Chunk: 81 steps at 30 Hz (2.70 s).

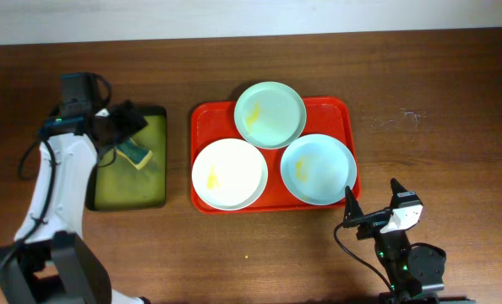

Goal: Clean dirty plates on tray and stack at the side
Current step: 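Lower the left gripper into the black tray and grasp the sponge, then lift the sponge out of the soapy water with the left gripper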

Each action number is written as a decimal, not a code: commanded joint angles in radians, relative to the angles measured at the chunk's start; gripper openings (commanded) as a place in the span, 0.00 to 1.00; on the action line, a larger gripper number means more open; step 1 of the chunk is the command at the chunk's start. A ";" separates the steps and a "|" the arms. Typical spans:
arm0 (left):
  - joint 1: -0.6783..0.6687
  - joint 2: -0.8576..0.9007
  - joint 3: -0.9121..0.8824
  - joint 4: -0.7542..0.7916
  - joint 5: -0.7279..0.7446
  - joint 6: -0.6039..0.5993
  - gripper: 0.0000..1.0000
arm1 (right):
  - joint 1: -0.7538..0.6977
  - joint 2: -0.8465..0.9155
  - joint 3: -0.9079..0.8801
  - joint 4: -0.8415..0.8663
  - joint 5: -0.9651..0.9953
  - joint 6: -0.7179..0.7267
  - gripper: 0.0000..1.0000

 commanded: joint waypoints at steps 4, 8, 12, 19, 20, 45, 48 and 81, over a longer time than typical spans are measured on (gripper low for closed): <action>0.018 0.169 0.013 0.033 -0.026 -0.093 0.99 | 0.006 -0.005 -0.007 -0.003 0.005 0.004 0.99; 0.018 0.262 0.013 0.098 -0.026 -0.112 0.84 | 0.006 -0.005 -0.007 -0.003 0.005 0.004 0.99; 0.013 0.302 0.013 0.130 -0.026 -0.112 0.63 | 0.006 -0.005 -0.007 -0.003 0.005 0.004 0.99; 0.000 0.332 0.013 0.140 -0.032 -0.111 0.60 | 0.006 -0.005 -0.007 -0.003 0.005 0.004 0.99; 0.000 0.337 0.013 0.139 -0.037 -0.111 0.59 | 0.006 -0.005 -0.007 -0.003 0.005 0.004 0.99; 0.000 -0.107 0.124 0.034 -0.018 -0.111 0.00 | 0.006 -0.005 -0.007 -0.003 0.005 0.004 0.99; 0.000 -0.105 0.116 -0.006 -0.104 -0.111 0.00 | 0.006 -0.005 -0.007 -0.003 0.005 0.004 0.99; -0.132 -0.191 0.304 -0.348 0.058 0.032 0.00 | 0.006 -0.005 -0.007 -0.003 0.005 0.004 0.99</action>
